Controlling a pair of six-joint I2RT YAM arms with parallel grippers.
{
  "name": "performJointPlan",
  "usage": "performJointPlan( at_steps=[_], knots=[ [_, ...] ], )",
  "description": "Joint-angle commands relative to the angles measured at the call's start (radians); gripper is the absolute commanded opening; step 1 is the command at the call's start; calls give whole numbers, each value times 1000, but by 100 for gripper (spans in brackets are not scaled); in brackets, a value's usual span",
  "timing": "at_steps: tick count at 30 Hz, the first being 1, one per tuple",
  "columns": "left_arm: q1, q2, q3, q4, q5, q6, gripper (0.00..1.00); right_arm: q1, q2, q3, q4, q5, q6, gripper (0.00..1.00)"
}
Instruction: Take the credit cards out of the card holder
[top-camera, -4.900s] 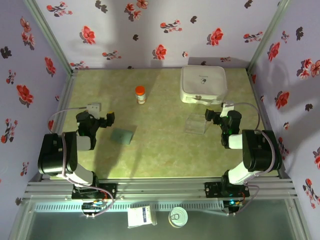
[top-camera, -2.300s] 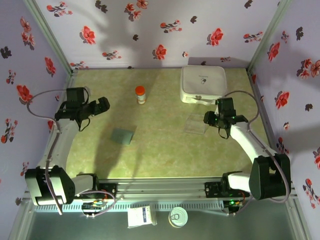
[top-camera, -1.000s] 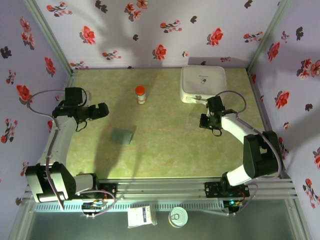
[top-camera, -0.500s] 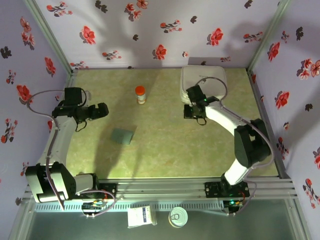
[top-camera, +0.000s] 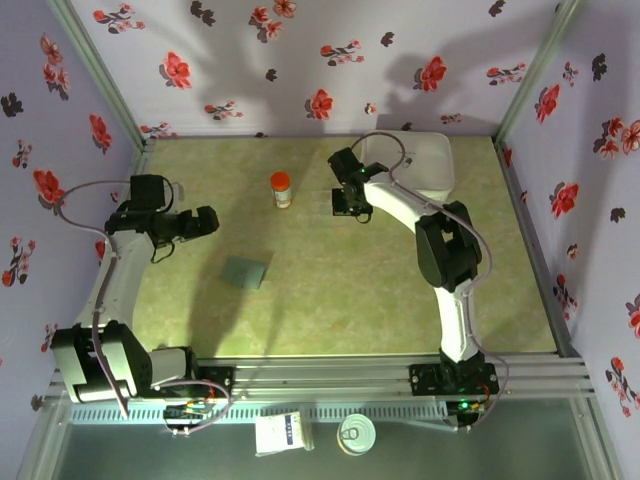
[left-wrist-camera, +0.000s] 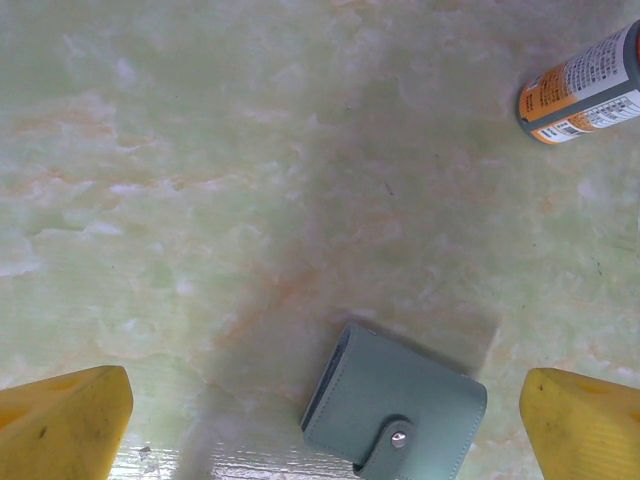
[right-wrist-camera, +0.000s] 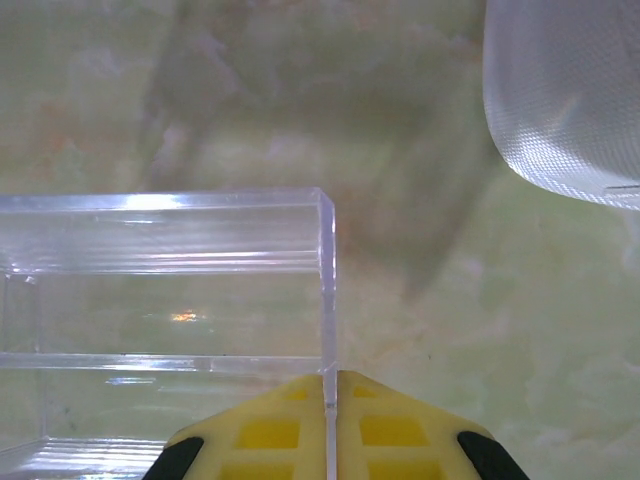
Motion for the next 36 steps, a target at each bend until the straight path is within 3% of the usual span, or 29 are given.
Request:
performJointPlan(
  at_steps=[1,10,20,24,29,36],
  knots=[
    [8,15,-6,-16,23,19,100,4,41,70,-65,23,27,10],
    [9,34,-7,-20,33,17,100,12,102,112,-72,5,30,11],
    [-11,57,-10,-36,58,-10,100,20,57,89,-75,19,17,16],
    [-76,69,-23,-34,70,-87,100,21,23,80,-87,19,12,24],
    [-206,121,-52,95,82,-195,100,23,-71,16,-50,-29,15,34],
    [-321,337,77,137,126,-151,100,23,-212,-109,-7,-91,21,46]
  ],
)
